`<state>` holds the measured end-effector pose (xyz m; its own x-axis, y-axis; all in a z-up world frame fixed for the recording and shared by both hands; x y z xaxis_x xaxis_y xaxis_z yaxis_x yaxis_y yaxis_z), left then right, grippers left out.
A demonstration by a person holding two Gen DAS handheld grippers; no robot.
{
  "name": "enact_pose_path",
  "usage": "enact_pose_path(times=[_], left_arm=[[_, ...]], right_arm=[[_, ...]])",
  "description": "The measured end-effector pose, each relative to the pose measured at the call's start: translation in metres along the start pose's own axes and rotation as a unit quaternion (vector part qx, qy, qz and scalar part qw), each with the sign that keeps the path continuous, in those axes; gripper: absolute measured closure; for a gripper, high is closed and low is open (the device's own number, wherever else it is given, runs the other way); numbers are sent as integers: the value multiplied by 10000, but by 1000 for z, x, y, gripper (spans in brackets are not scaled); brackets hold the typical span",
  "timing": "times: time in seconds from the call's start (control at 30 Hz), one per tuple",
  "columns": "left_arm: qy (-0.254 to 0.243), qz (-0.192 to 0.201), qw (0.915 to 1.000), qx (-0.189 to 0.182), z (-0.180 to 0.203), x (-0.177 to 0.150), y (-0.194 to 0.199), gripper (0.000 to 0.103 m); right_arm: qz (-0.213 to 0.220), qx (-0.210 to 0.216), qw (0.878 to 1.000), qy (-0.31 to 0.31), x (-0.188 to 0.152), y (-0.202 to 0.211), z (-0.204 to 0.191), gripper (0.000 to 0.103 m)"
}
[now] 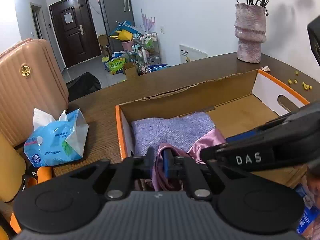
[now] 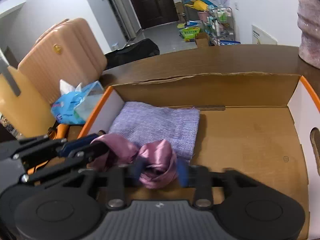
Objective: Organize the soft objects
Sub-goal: 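Carry the pink scrunchie into the box and open the left gripper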
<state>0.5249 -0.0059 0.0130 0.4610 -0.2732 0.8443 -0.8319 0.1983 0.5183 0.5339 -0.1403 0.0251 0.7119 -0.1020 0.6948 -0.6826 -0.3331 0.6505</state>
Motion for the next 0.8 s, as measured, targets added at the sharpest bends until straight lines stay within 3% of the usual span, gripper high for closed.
enact_pose_path(times=[0.03, 0.07, 0.1, 0.17, 0.3, 0.47, 0.57, 0.73, 0.8], left_arm=[[70, 0, 10000, -23, -2, -1, 2, 90], [128, 5, 9999, -58, -5, 0, 4, 82], [173, 41, 9998, -70, -9, 1, 8, 66], [255, 243, 9994, 39, -15, 5, 23, 56], [335, 469, 9982, 161, -16, 19, 69, 56], [553, 889, 9942, 226, -15, 25, 157, 48], [675, 1473, 9864, 269, -4, 1, 227, 25], [287, 2054, 9752, 775, 36, -73, 315, 20], [348, 2185, 9725, 733, 51, -107, 342, 14]], right_arm=[[7, -35, 10000, -5, 1, 0, 1, 50], [21, -30, 10000, -52, 2, 2, 3, 45], [66, -1, 9999, -124, 3, 7, 6, 45], [174, 30, 9996, -217, 5, 23, 12, 45], [573, 16, 9983, -57, 14, 75, 13, 45], [1334, 181, 9897, 487, 2, 183, 3, 43], [1799, 370, 9783, 958, -29, 253, -2, 39], [2521, 443, 9560, 1432, -122, 344, -2, 35], [2659, 374, 9512, 1517, -163, 363, 0, 34]])
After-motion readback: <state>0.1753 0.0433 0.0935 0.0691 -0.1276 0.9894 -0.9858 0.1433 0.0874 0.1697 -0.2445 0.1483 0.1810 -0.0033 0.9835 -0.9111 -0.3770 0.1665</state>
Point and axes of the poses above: each gripper's, at about its wrist camera, not at the fingertips, and y roughly against the way its jaws point, z to its right, x to its top, the point moved 1 cm from there along -y, roughly the way its jaws point, and after that the axes turned 8 degrees about z, right-handed, at the moved point
